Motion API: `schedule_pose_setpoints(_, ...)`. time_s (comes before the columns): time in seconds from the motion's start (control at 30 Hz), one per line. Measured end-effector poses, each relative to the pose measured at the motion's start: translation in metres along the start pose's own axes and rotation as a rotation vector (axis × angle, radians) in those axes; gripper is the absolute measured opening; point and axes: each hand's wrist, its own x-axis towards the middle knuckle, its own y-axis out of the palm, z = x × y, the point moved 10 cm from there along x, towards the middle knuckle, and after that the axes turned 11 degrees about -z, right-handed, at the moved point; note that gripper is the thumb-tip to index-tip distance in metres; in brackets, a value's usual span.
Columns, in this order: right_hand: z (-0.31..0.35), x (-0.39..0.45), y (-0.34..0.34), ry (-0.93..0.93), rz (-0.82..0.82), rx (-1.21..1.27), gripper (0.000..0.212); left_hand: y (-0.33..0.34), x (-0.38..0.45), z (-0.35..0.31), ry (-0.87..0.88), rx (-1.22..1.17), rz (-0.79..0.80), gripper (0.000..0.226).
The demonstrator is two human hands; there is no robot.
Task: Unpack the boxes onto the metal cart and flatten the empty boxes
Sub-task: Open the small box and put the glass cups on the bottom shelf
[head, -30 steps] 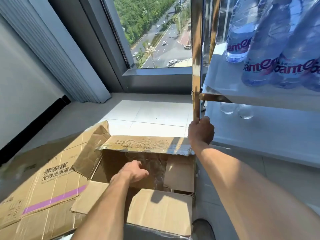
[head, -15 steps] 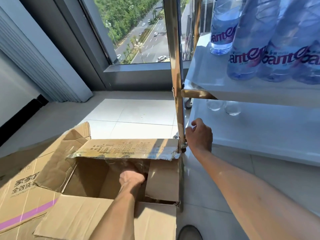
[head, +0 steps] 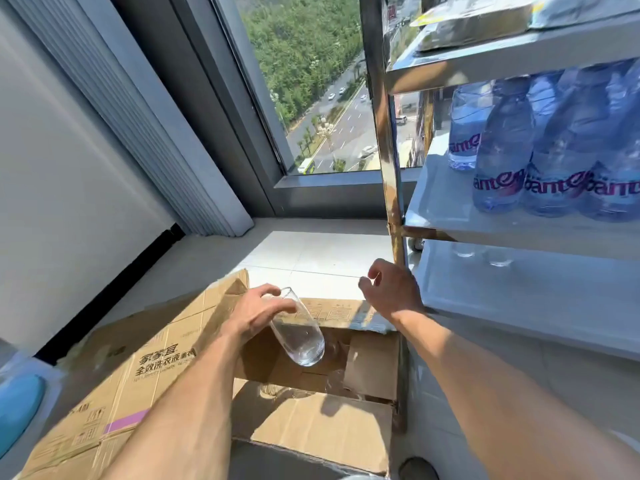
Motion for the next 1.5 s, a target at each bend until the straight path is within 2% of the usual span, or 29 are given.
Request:
schedule_pose_setpoints(0.1,0.018,-0.021,0.03,0.172,0.359,0.247,0.036,-0.013,-0.005,-0.036,-0.01,-0.093,0.063,0.067)
schedule_pose_setpoints(0.2,0.027,-0.046,0.044,0.337,0.601,0.482,0.037,-0.01,-0.009,-0.073,0.029,-0.088,0.097,0.066)
schedule_pose_setpoints(0.33,0.017,-0.054,0.04,0.374,0.739,0.531,0.036,0.011,-0.011,-0.103,0.061,-0.028,0.101,0.061)
schedule_pose_setpoints(0.4,0.006,-0.055,0.038,0.34,0.762,0.473,0.047,0.027,-0.012,-0.11,0.079,0.021,0.115,0.063)
schedule_pose_setpoints(0.5,-0.019,-0.041,0.032,0.196,0.648,0.345,0.058,0.063,-0.012,-0.115,0.102,0.023,0.209,0.058)
schedule_pose_setpoints(0.6,-0.062,-0.032,0.019,0.309,0.497,0.314,0.069,0.089,-0.011,-0.116,0.108,-0.026,0.256,0.059)
schedule_pose_setpoints(0.7,-0.108,-0.019,-0.013,0.391,0.185,0.249,0.068,0.102,-0.003,-0.099,0.106,0.007,0.253,0.052)
schedule_pose_setpoints(0.83,-0.151,-0.011,-0.058,0.428,-0.179,0.135,0.078,0.105,0.012,-0.067,0.202,0.169,0.146,0.026)
schedule_pose_setpoints(0.97,-0.17,0.009,-0.087,0.361,-0.413,0.094,0.078,0.1,0.031,-0.03,0.166,0.222,-0.016,0.012)
schedule_pose_setpoints(1.07,-0.186,0.031,-0.096,0.365,-0.518,0.043,0.077,0.098,0.046,-0.006,0.144,0.205,-0.067,0.004)
schedule_pose_setpoints(1.2,-0.215,0.053,-0.086,0.429,-0.622,0.005,0.081,0.093,0.072,0.022,0.067,0.234,-0.166,0.009)
schedule_pose_setpoints(1.37,-0.245,0.058,-0.066,0.499,-0.718,0.023,0.084,0.085,0.076,0.029,0.096,0.311,-0.37,0.019)
schedule_pose_setpoints(1.5,-0.25,0.068,-0.067,0.478,-0.736,0.02,0.082,0.09,0.069,0.031,0.139,0.29,-0.398,0.019)
